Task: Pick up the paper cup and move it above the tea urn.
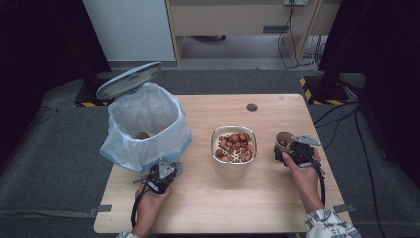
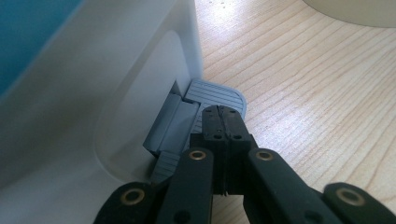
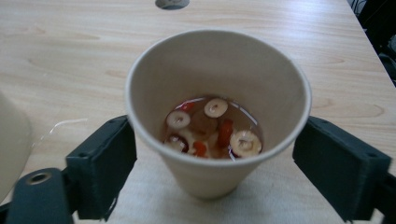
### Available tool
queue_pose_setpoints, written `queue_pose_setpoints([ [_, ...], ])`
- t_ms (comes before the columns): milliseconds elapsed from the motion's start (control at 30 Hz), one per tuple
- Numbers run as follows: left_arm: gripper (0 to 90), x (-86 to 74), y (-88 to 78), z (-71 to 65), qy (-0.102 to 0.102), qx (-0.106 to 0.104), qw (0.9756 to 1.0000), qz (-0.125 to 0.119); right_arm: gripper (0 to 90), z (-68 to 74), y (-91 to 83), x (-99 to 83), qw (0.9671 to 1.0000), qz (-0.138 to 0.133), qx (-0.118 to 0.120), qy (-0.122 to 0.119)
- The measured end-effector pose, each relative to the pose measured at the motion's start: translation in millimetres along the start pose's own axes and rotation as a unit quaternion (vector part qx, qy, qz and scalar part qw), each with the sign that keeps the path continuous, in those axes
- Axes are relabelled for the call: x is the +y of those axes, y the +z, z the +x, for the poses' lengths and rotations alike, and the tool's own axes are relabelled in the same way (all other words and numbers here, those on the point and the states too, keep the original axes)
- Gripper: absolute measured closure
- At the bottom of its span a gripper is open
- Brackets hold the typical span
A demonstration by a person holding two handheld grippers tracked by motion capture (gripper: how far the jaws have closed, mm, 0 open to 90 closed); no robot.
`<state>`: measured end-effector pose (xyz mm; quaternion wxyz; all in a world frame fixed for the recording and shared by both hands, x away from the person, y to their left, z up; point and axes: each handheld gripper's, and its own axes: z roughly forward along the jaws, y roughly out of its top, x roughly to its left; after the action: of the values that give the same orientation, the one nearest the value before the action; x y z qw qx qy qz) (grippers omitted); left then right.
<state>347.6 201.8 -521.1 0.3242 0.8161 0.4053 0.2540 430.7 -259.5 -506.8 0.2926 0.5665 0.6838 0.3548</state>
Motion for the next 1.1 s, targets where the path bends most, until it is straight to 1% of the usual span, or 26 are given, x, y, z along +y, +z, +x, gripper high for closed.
queue_pose_setpoints([
  [67,89.5,0.0,0.0,-0.1,0.0,0.0,1.0,0.0,15.7,-1.2,3.8,0.1,0.9999,-0.005,0.006,0.01],
  [133,89.6,0.0,0.0,-0.1,0.001,0.0,1.0,0.0,17.0,-2.1,7.4,-0.4,0.9998,-0.012,0.008,0.015],
  [333,89.5,-0.1,0.0,0.0,0.0,0.0,1.0,0.0,18.7,-3.6,17.3,-3.3,0.9992,-0.029,0.016,0.02],
  [467,89.6,-0.1,0.0,0.2,-0.001,-0.001,1.0,-0.001,17.6,-3.4,17.9,-3.1,0.999,-0.038,0.015,0.018],
  [533,89.6,-0.1,0.0,0.1,-0.001,-0.001,1.0,0.0,16.8,-4.5,17.3,-3.0,0.9988,-0.04,0.02,0.02],
  [633,89.5,-0.1,0.0,0.1,-0.001,0.0,1.0,0.0,18.8,-5.8,17.2,-3.1,0.9988,-0.04,0.023,0.014],
  [767,89.5,-0.1,0.0,0.1,-0.001,-0.001,1.0,0.0,24.1,-5.6,17.7,-3.4,0.9985,-0.045,0.032,0.009],
  [1000,89.6,-0.1,0.0,0.0,-0.001,0.0,1.0,0.0,28.5,-7.6,17.3,-4.5,0.9979,-0.051,0.039,-0.002],
  [1100,89.6,0.0,0.0,0.0,-0.001,0.0,1.0,0.0,31.1,-7.9,16.4,-4.5,0.9977,-0.053,0.041,-0.013],
])
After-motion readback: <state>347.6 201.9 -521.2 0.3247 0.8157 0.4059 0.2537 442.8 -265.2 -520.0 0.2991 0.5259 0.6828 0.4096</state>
